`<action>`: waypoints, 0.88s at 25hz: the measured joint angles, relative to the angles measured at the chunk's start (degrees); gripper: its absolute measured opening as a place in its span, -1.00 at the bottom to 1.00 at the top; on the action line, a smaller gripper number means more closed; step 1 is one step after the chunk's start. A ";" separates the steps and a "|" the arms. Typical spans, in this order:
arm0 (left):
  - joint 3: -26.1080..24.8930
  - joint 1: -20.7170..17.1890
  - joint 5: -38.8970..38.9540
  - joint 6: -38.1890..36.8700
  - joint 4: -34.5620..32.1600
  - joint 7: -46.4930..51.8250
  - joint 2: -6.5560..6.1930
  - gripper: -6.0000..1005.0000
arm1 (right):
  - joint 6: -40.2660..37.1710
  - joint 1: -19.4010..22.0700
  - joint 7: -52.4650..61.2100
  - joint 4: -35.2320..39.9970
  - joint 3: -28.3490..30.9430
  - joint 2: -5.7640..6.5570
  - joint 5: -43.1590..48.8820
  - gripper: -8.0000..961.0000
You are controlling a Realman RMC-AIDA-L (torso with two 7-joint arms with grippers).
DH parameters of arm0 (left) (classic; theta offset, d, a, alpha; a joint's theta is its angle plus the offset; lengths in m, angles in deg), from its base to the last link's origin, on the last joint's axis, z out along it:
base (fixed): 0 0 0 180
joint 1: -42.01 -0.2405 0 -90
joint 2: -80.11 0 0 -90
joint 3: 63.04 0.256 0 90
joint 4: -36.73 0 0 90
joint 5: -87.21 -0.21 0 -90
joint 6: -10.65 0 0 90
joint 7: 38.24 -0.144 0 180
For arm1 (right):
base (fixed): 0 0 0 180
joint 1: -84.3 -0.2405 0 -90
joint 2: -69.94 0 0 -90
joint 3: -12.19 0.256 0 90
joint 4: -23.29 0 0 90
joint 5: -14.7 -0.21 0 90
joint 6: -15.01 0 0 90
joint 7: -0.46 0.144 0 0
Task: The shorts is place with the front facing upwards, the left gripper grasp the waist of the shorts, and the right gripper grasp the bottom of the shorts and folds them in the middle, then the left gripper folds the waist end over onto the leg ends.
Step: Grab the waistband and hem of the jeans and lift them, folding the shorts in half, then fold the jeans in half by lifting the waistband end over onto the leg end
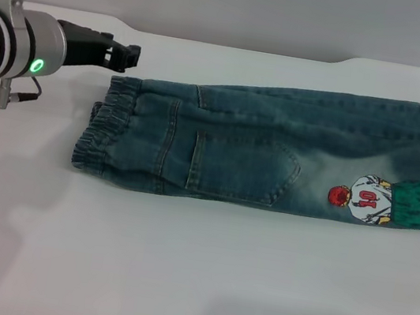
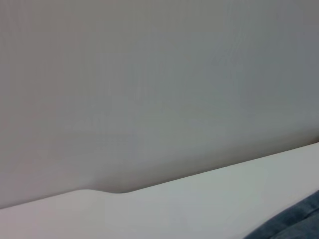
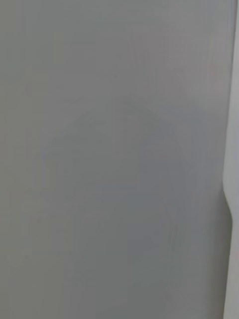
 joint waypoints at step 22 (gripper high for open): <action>0.84 -12.09 0.03 9.94 12.21 0.97 -0.17 0.69 | -13.09 5.44 -92.15 31.02 -35.33 -0.65 -92.15 -0.41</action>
